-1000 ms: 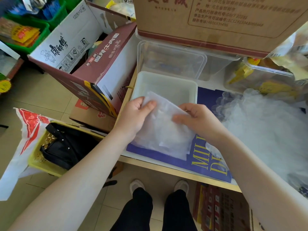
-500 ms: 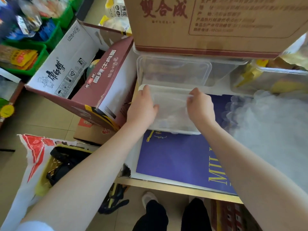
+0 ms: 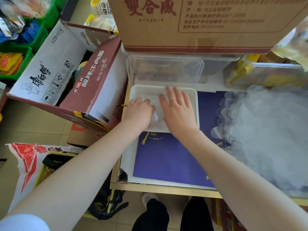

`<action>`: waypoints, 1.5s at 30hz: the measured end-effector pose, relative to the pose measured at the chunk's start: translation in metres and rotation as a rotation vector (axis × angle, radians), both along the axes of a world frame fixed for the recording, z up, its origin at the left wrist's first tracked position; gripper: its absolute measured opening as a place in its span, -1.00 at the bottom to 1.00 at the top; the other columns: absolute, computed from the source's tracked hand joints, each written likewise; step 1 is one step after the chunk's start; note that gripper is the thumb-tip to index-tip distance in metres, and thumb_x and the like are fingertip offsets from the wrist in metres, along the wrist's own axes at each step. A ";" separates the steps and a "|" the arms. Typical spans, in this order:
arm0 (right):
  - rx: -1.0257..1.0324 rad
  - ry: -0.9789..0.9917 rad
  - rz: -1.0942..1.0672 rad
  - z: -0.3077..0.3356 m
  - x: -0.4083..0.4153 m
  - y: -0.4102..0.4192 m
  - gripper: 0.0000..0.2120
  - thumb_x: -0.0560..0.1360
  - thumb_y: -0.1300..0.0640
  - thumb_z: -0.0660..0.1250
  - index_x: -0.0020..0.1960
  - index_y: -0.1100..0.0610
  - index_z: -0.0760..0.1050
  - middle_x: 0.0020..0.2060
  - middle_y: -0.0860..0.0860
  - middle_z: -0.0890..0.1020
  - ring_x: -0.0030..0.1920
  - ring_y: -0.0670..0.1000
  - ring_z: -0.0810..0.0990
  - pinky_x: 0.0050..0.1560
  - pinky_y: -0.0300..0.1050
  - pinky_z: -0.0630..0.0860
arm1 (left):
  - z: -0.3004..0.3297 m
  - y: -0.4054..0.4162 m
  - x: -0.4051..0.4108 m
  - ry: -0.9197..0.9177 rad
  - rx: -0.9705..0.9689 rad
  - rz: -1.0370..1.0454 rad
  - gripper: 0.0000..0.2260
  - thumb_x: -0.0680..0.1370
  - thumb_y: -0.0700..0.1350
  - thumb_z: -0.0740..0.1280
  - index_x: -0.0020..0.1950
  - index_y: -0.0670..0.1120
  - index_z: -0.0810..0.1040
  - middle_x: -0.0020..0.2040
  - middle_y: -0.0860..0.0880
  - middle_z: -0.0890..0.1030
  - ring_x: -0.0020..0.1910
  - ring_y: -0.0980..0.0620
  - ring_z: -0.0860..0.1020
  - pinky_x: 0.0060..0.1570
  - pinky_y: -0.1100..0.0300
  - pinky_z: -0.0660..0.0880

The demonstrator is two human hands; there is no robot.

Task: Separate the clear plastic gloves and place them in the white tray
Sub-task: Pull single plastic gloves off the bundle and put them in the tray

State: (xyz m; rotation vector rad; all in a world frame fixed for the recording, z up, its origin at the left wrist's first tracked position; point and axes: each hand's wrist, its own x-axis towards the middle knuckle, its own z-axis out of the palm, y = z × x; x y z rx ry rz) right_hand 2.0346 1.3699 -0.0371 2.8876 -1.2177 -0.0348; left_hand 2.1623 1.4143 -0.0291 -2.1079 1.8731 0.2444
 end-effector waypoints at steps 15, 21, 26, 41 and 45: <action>0.187 -0.301 0.106 -0.001 -0.070 -0.022 -0.84 0.43 0.25 0.24 -0.16 0.21 0.60 -0.11 0.07 0.63 -0.03 0.18 0.59 -0.01 -0.04 0.49 | -0.009 0.006 0.001 -0.148 0.035 0.043 -0.80 0.51 -0.15 0.30 0.11 -0.11 0.57 0.09 -0.05 0.57 0.23 -0.12 0.34 0.22 0.10 0.21; 0.101 -0.357 0.184 0.002 -0.101 -0.009 -0.81 0.37 0.30 0.27 -0.09 0.20 0.62 -0.04 0.07 0.64 0.03 0.15 0.61 0.02 0.02 0.54 | 0.004 0.008 -0.009 -0.264 0.048 0.018 -0.86 0.47 -0.09 0.36 -0.01 -0.08 0.64 -0.02 -0.05 0.62 0.33 -0.20 0.25 0.11 0.04 -0.02; 0.304 -0.143 0.223 0.008 -0.053 -0.007 -0.52 0.50 0.34 0.19 0.40 0.12 0.30 0.44 0.03 0.29 0.40 0.05 0.30 0.11 -0.02 0.49 | -0.005 0.005 -0.004 -0.260 0.076 -0.080 -0.83 0.48 -0.18 0.30 0.01 -0.09 0.65 0.01 -0.07 0.64 0.44 -0.25 0.13 0.37 -0.08 -0.12; 0.242 -0.007 -0.021 -0.007 0.002 -0.024 -0.75 0.58 0.18 0.10 0.21 0.22 0.38 0.21 0.15 0.43 0.20 0.17 0.41 0.07 -0.02 0.29 | 0.000 0.035 0.023 0.223 -0.414 -0.050 -0.67 0.39 -0.07 0.15 -0.06 -0.20 0.61 -0.12 -0.13 0.61 -0.18 -0.17 0.58 -0.22 0.10 0.51; 0.270 0.063 -0.068 -0.016 0.024 -0.021 -0.60 0.59 0.02 0.15 0.33 0.22 0.28 0.29 0.14 0.39 0.28 0.18 0.35 0.20 -0.02 0.24 | -0.008 0.032 0.030 0.112 -0.279 -0.124 -0.83 0.30 -0.09 0.28 -0.36 -0.12 0.62 -0.36 -0.03 0.60 -0.14 -0.12 0.62 -0.06 0.02 0.55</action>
